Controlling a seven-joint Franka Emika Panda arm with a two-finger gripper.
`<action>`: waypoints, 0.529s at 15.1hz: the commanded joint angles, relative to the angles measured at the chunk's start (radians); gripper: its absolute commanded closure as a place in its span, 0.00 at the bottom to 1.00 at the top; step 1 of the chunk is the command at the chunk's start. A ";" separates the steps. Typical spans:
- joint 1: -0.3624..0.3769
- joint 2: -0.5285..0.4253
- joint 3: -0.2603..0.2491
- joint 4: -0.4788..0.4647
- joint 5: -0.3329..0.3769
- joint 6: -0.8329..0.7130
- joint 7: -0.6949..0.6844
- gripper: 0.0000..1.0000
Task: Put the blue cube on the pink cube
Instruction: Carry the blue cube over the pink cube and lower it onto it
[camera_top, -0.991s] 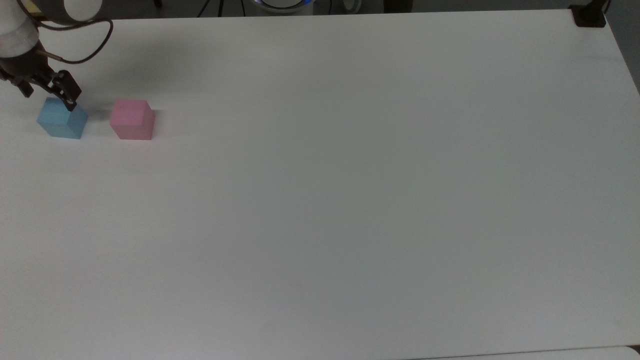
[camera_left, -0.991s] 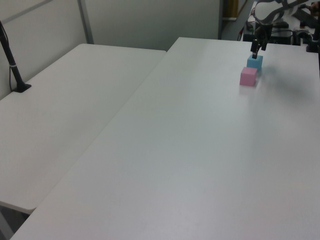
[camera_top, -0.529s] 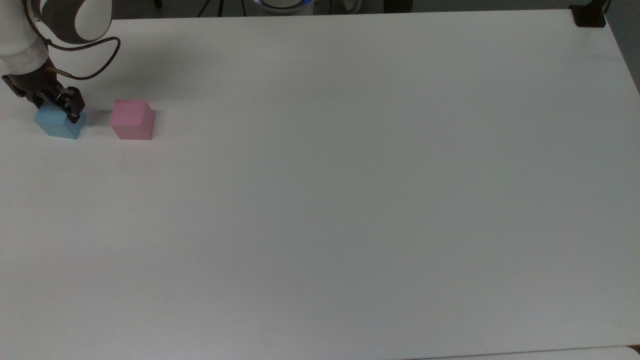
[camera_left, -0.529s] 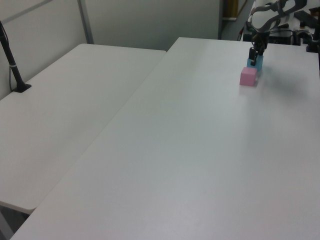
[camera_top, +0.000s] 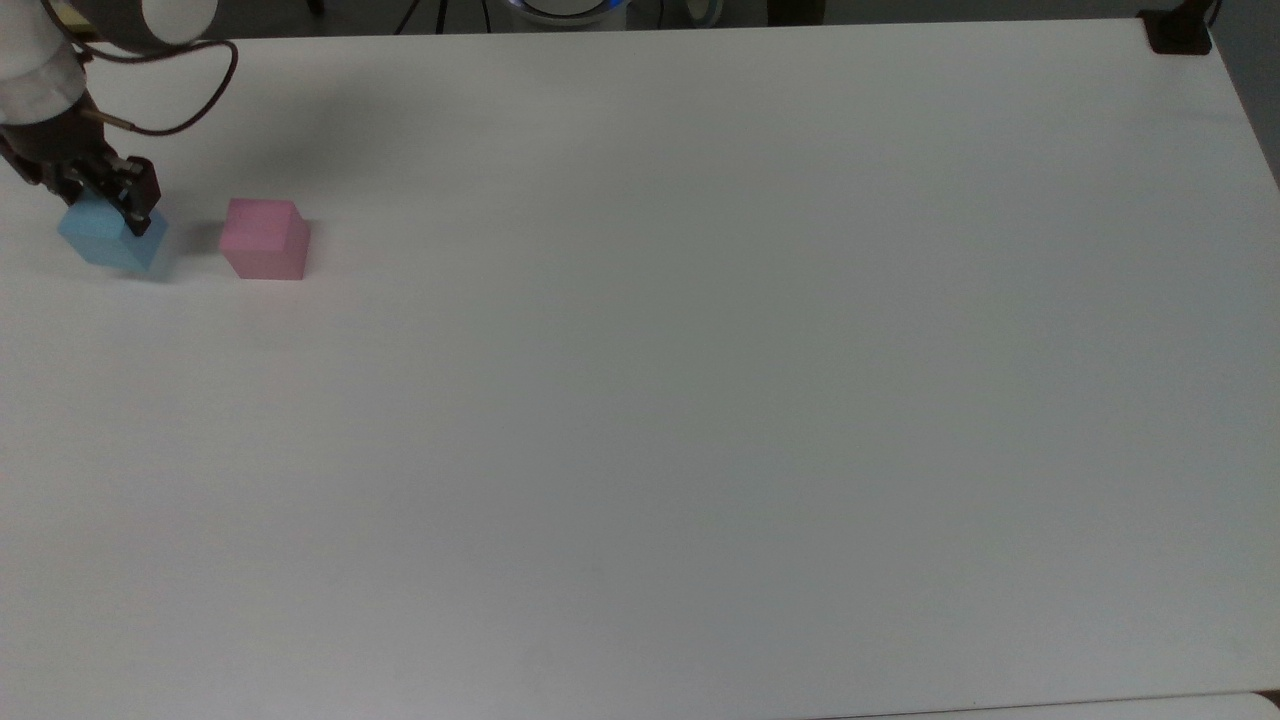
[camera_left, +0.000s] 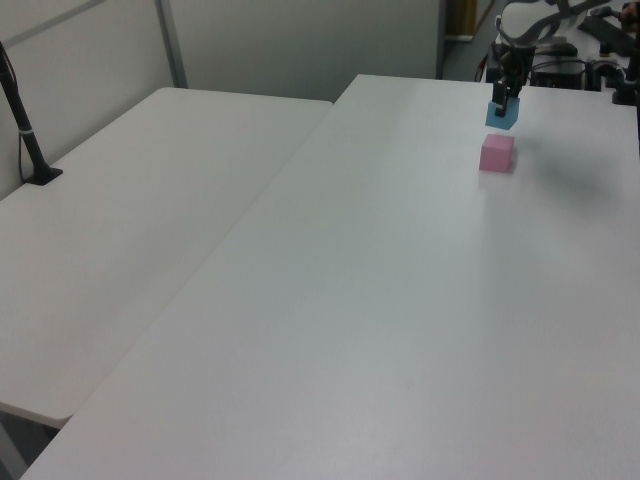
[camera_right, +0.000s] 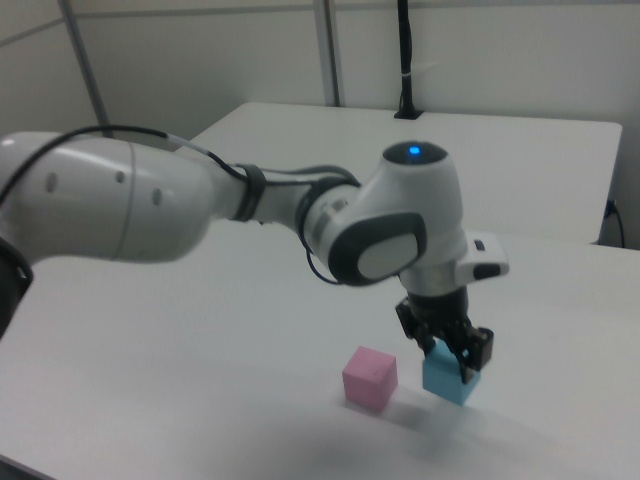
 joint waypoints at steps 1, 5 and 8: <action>0.002 -0.109 0.035 -0.025 0.006 -0.133 0.008 0.58; 0.005 -0.140 0.079 -0.056 0.003 -0.162 0.021 0.58; 0.005 -0.163 0.113 -0.102 -0.025 -0.152 0.049 0.58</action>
